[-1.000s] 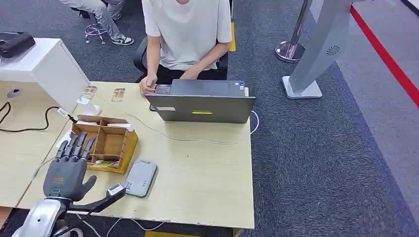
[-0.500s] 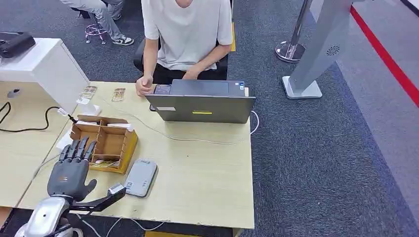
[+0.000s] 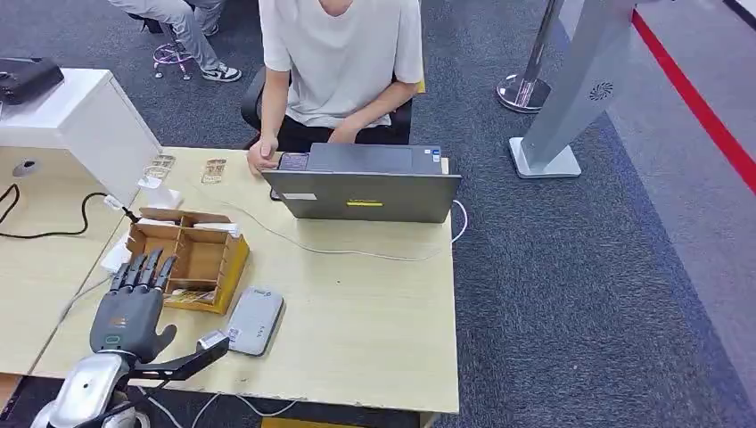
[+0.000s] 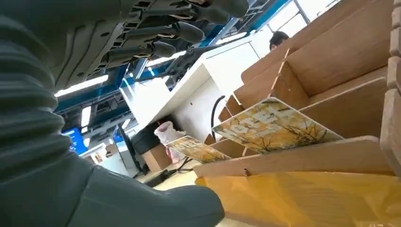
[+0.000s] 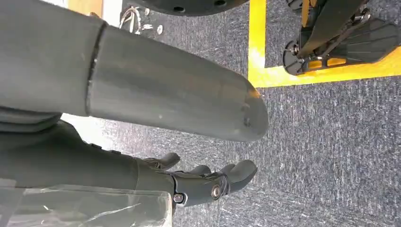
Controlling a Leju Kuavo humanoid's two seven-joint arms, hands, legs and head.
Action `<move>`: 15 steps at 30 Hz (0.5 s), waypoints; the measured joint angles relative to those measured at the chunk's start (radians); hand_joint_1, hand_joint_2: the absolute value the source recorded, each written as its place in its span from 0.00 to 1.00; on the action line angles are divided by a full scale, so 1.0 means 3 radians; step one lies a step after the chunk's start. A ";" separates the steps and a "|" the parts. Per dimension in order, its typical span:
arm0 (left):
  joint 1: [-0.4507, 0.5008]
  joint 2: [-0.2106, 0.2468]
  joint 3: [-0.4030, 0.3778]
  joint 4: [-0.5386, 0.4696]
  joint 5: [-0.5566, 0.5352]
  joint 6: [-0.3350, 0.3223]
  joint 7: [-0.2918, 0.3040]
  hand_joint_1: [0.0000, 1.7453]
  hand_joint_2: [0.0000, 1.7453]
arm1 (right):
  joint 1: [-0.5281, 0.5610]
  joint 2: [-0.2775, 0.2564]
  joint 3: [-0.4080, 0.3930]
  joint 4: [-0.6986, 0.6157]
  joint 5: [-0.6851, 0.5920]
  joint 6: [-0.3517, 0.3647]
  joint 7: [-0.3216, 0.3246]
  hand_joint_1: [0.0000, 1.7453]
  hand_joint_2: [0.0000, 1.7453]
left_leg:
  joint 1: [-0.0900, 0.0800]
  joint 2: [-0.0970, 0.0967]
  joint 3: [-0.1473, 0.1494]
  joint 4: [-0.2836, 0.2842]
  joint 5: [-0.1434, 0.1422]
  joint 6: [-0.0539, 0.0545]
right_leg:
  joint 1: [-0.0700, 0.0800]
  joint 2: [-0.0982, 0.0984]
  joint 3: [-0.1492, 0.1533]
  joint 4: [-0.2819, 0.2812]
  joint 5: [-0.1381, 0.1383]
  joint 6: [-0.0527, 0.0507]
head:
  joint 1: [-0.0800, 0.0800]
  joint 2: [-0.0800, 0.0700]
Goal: Pass the card to the sensor for recognition and then transmit it.
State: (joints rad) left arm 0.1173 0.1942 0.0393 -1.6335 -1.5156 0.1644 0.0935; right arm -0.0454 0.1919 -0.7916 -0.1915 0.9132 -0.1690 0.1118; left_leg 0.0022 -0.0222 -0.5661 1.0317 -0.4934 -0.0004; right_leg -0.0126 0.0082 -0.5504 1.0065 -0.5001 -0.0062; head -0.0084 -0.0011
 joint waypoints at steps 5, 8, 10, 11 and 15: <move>-0.0001 0.0000 -0.0001 0.0039 0.0000 0.0000 0.0000 0.00 1.00 | 0.0000 0.0000 -0.0008 0.0000 -0.0006 0.0000 -0.0001 0.00 0.00 | 0.0000 0.0000 0.0000 0.0000 0.0000 0.0000 | 0.0000 0.0000 0.0000 0.0000 0.0000 0.0000 | 0.0000 0.0000; -0.0001 0.0000 -0.0003 0.0058 -0.0001 0.0000 0.0000 0.00 1.00 | 0.0000 0.0000 -0.0009 0.0000 -0.0008 0.0000 -0.0001 0.00 0.00 | 0.0000 0.0000 0.0000 0.0000 0.0000 0.0000 | 0.0000 0.0000 0.0000 0.0000 0.0000 0.0000 | 0.0000 0.0000; -0.0001 -0.0001 -0.0008 0.0065 -0.0011 0.0000 0.0000 0.00 1.00 | 0.0000 0.0000 -0.0014 0.0000 -0.0008 0.0003 -0.0001 0.00 0.00 | 0.0000 0.0000 0.0000 0.0000 0.0000 0.0000 | 0.0000 0.0000 0.0000 0.0000 0.0000 0.0000 | 0.0000 0.0000; -0.0001 -0.0001 -0.0016 0.0067 -0.0014 -0.0005 0.0000 0.00 1.00 | 0.0000 0.0000 -0.0018 0.0000 -0.0008 0.0006 -0.0001 0.00 0.00 | 0.0000 0.0000 0.0000 0.0000 0.0000 0.0000 | 0.0000 0.0000 0.0000 0.0000 0.0000 0.0000 | 0.0000 0.0000; -0.0001 -0.0003 -0.0045 0.0083 -0.0019 -0.0011 0.0000 0.00 1.00 | 0.0000 0.0000 -0.0023 0.0000 -0.0008 0.0023 -0.0003 0.00 0.00 | 0.0000 0.0000 0.0000 0.0000 0.0000 0.0000 | 0.0000 0.0000 0.0000 0.0000 0.0000 0.0000 | 0.0000 0.0000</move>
State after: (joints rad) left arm 0.1169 0.1934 0.0259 -1.6087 -1.5213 0.1610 0.0935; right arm -0.0454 0.1919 -0.7984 -0.1915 0.9110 -0.1621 0.1110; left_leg 0.0022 -0.0222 -0.5661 1.0317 -0.4934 -0.0004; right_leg -0.0126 0.0082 -0.5504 1.0065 -0.5001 -0.0062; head -0.0084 -0.0011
